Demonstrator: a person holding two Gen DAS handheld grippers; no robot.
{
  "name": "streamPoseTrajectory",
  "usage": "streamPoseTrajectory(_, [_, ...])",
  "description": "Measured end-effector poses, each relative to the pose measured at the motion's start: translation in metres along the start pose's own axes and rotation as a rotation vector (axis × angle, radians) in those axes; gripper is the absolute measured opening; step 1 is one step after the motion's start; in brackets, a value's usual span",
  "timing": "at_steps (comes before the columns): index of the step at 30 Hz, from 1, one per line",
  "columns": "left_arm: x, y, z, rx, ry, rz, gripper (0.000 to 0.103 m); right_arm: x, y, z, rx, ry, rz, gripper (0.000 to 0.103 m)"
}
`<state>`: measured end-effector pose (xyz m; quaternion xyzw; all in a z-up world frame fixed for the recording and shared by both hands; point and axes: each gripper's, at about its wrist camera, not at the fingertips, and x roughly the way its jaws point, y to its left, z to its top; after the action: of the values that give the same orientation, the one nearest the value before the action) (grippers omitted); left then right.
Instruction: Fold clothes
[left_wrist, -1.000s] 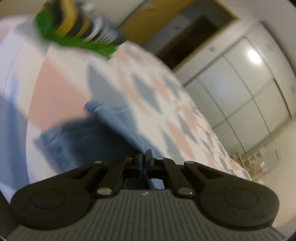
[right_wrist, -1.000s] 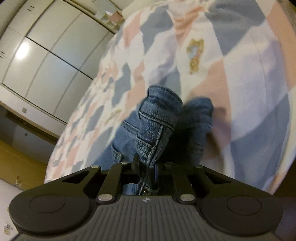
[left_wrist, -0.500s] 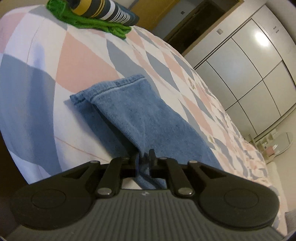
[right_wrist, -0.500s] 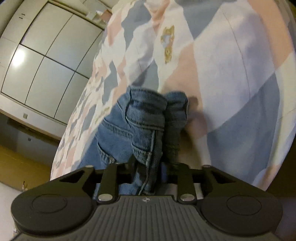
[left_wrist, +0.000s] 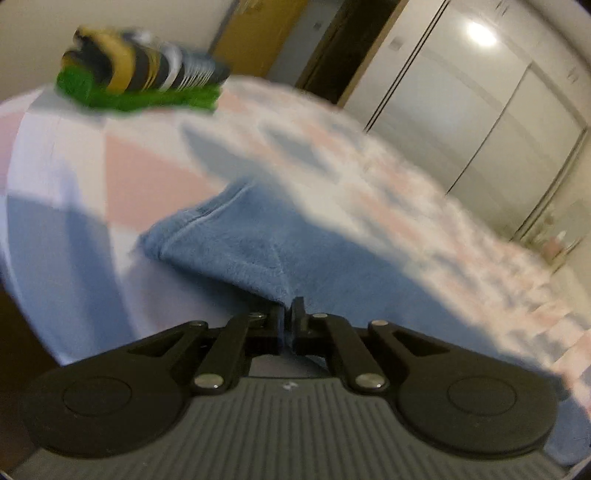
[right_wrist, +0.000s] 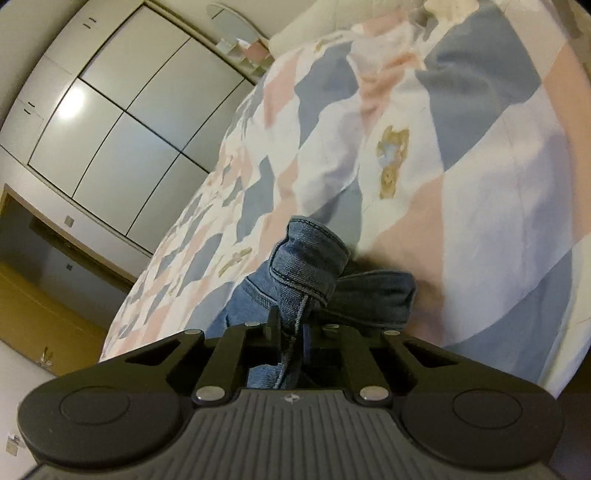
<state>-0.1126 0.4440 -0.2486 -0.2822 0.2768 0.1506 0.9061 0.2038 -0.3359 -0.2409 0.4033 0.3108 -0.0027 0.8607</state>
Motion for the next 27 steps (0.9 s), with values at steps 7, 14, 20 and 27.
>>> streamPoseTrajectory(7, [0.013, -0.006, 0.004, 0.070, -0.022, 0.020, 0.002, 0.006, -0.013, -0.017, 0.006, 0.042, -0.069, 0.025])
streamPoseTrajectory(14, [0.018, -0.009, 0.015, 0.100, -0.056, 0.006, 0.001, 0.003, -0.010, -0.014, -0.031, 0.023, -0.081, 0.012])
streamPoseTrajectory(20, [-0.003, -0.027, 0.035, 0.194, -0.231, -0.068, 0.001, -0.014, 0.030, -0.004, -0.181, -0.107, 0.068, 0.009])
streamPoseTrajectory(27, [0.037, -0.016, 0.001, 0.225, -0.099, 0.074, 0.002, 0.010, -0.031, -0.039, -0.072, 0.003, -0.062, 0.007])
